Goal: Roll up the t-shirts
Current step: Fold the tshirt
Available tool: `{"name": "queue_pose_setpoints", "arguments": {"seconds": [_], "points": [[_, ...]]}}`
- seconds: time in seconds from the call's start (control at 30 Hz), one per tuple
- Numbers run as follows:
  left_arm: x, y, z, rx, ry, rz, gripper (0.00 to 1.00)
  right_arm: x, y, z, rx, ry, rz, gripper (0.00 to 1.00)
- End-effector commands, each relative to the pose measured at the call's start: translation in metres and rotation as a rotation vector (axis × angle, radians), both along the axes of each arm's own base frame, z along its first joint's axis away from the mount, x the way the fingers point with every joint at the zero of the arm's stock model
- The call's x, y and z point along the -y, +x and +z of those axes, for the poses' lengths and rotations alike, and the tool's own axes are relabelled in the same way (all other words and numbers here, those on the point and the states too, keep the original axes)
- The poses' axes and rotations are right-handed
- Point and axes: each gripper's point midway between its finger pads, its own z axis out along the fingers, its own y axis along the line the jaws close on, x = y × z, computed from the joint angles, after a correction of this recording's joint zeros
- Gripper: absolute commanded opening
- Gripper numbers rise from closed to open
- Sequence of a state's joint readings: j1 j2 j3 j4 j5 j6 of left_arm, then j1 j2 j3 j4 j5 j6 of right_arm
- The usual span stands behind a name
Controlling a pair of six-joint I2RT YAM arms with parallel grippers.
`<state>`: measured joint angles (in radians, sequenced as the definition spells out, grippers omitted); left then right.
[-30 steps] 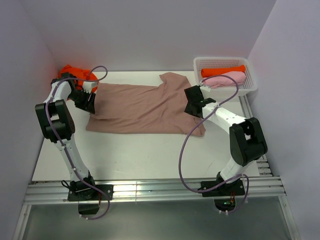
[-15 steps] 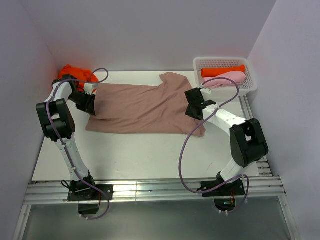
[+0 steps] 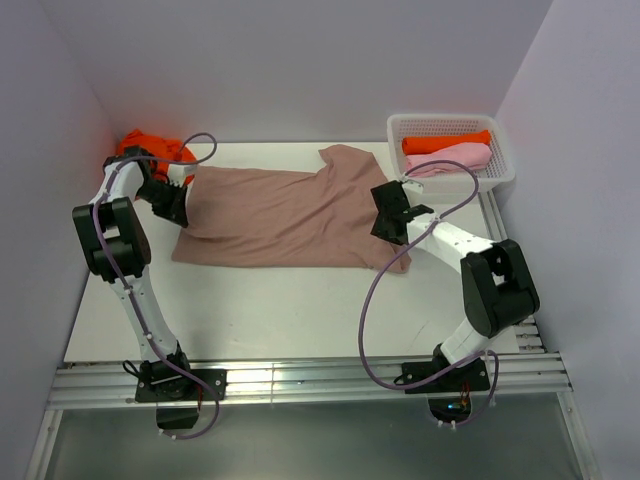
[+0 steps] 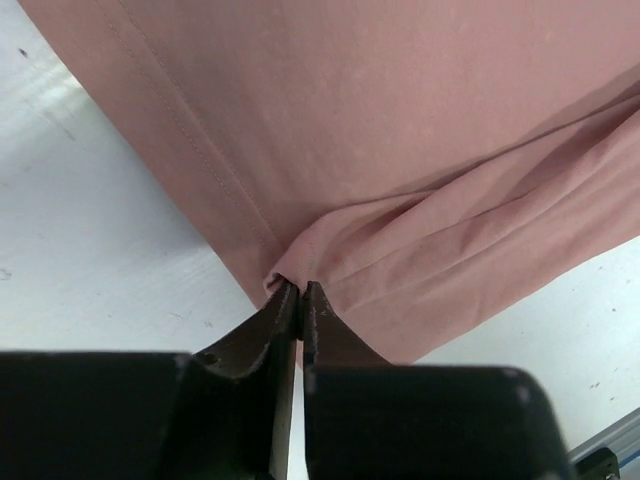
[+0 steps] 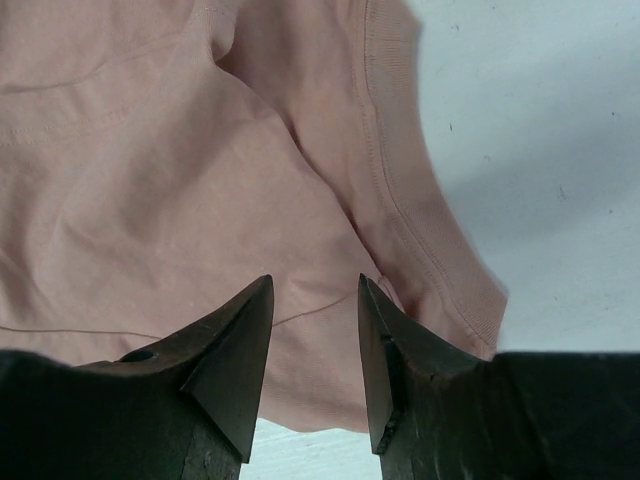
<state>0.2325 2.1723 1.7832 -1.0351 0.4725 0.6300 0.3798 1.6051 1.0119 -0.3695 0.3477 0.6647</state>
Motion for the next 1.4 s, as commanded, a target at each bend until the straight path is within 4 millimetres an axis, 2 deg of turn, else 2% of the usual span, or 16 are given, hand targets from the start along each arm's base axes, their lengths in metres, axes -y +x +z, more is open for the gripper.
{"name": "queue_pose_setpoints", "arguments": {"seconds": [0.0,0.17,0.57,0.83,0.9,0.97,1.13,1.37], "points": [[0.004,0.012,0.016,0.044,-0.036,0.002,0.08,-0.003,0.004,0.005,0.026,0.011,-0.004,0.47],[0.004,0.022,0.02,0.067,-0.03,0.025,0.01,-0.003,0.007,-0.006,-0.006,0.0,0.014,0.49],[0.0,0.043,0.025,0.103,-0.015,0.091,0.0,-0.003,0.02,-0.036,-0.072,0.044,0.046,0.46],[-0.004,0.046,0.018,0.098,0.011,0.124,0.0,0.001,0.027,-0.039,-0.072,0.068,0.05,0.26],[-0.005,0.046,0.016,0.094,0.017,0.131,0.0,0.005,0.028,-0.038,-0.07,0.063,0.038,0.14],[-0.007,0.046,0.013,0.089,0.025,0.138,0.0,0.008,0.029,-0.035,-0.06,0.063,0.03,0.08],[-0.01,0.046,0.007,0.078,0.04,0.149,0.0,0.018,0.031,-0.029,-0.043,0.052,0.0,0.06],[-0.015,0.047,0.0,0.071,0.066,0.167,0.0,0.033,0.031,-0.031,-0.044,0.025,-0.054,0.06]]}}
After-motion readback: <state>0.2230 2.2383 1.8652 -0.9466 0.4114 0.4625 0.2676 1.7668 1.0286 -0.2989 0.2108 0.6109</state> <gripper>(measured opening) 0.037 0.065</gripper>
